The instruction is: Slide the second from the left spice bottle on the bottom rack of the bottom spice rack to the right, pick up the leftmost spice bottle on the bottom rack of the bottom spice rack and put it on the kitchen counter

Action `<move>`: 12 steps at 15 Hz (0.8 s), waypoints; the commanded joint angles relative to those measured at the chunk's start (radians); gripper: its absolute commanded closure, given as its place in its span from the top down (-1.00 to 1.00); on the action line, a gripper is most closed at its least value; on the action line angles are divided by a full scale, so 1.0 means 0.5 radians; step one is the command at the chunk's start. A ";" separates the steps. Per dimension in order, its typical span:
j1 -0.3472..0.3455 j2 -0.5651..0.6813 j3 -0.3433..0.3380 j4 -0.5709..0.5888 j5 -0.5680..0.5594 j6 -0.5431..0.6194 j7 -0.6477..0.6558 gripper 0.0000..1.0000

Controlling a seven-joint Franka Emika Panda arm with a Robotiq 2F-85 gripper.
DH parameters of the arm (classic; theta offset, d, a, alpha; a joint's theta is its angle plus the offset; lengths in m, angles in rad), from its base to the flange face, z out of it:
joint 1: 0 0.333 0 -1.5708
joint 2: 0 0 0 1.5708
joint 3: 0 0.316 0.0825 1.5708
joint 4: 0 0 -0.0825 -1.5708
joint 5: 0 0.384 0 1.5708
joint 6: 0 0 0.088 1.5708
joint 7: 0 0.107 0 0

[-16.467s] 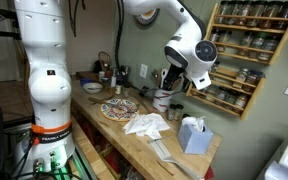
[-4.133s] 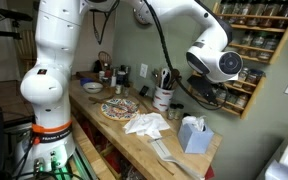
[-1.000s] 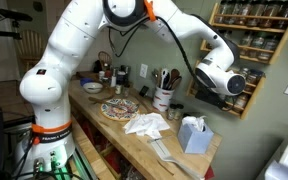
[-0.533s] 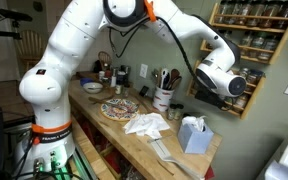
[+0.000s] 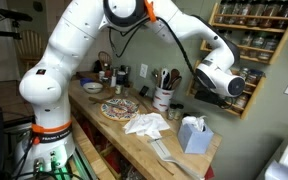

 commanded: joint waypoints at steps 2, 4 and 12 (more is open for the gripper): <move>-0.006 0.018 0.013 -0.013 0.037 -0.024 -0.098 0.03; -0.009 0.013 0.012 -0.016 0.041 -0.029 -0.109 -0.28; -0.079 0.019 -0.014 -0.031 0.040 -0.116 -0.124 -0.63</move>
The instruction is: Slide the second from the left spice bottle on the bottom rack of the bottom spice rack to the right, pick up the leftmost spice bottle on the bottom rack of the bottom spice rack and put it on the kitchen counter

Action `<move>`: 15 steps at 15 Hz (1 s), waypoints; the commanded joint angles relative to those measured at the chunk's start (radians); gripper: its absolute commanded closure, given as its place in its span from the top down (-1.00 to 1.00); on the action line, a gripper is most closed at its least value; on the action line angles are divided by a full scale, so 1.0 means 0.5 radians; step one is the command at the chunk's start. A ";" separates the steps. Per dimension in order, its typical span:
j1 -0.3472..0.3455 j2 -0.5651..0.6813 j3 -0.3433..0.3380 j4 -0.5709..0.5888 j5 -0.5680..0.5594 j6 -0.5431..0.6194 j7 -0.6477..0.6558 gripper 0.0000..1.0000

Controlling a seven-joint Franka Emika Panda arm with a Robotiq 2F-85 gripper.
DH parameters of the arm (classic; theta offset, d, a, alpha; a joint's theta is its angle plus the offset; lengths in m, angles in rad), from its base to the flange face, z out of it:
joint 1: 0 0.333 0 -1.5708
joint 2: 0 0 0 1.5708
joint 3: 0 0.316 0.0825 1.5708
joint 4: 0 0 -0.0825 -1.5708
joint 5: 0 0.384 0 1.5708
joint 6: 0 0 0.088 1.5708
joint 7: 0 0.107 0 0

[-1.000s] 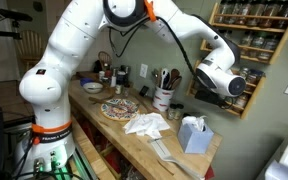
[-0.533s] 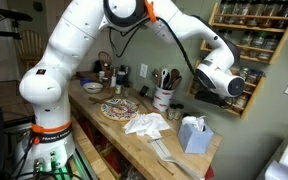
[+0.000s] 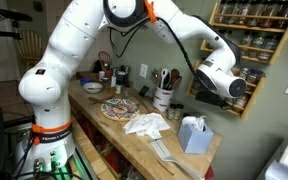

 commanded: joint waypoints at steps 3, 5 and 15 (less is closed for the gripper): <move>-0.086 0.032 -0.022 -0.028 0.041 -0.147 -0.083 -0.63; -0.104 0.042 -0.028 -0.029 0.040 -0.182 -0.092 -0.63; -0.126 0.028 -0.077 -0.068 -0.021 -0.220 -0.156 -0.63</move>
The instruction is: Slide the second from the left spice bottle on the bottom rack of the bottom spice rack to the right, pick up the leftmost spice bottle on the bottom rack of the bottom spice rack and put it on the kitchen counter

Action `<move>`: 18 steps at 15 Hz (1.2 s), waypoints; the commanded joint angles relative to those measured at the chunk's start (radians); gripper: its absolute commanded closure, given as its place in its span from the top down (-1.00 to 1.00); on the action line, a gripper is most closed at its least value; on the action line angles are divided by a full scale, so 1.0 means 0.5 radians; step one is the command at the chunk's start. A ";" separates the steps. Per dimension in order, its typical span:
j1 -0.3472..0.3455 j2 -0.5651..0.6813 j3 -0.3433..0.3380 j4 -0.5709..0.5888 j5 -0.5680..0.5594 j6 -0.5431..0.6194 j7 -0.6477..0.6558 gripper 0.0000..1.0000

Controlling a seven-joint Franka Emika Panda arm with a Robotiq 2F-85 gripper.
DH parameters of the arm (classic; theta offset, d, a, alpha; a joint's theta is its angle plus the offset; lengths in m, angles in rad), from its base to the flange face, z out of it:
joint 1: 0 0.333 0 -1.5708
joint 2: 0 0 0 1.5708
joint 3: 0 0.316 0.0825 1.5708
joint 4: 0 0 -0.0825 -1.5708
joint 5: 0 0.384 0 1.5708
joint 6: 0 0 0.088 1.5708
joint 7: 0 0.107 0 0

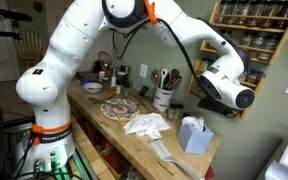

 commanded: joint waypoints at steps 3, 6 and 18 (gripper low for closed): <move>-0.011 -0.020 -0.027 -0.042 -0.003 -0.033 -0.094 -0.63; -0.002 -0.040 -0.031 -0.045 -0.015 -0.029 -0.127 0.33; 0.115 -0.176 -0.051 -0.096 -0.229 0.297 -0.179 0.61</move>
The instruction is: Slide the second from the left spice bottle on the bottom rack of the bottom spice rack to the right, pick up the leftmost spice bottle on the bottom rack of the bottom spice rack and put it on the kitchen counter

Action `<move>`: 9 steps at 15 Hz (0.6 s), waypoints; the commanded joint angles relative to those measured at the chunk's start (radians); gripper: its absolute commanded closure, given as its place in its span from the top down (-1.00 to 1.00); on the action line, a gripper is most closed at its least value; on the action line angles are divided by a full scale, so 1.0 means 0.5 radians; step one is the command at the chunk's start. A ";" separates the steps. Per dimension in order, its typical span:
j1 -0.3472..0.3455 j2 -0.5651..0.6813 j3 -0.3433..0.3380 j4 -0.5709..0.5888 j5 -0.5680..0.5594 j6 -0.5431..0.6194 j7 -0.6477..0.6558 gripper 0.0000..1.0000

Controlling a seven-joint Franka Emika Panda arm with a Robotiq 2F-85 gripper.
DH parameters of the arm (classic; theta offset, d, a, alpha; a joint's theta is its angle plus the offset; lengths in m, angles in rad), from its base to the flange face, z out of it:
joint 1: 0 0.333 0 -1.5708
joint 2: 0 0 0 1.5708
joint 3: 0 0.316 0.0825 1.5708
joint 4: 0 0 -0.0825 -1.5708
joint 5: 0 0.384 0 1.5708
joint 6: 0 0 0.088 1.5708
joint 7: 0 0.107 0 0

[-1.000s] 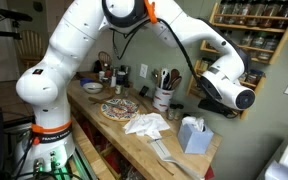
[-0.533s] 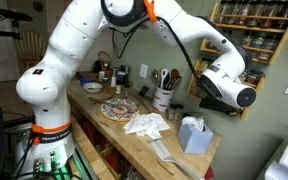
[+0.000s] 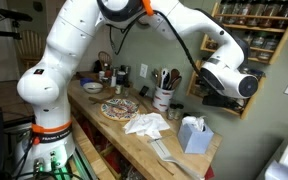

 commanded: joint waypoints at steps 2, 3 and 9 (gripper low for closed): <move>0.089 -0.047 -0.010 -0.056 -0.135 0.227 0.002 0.55; 0.100 -0.040 -0.003 -0.042 -0.156 0.259 0.010 0.59; 0.143 -0.038 0.024 -0.021 -0.253 0.387 0.036 0.63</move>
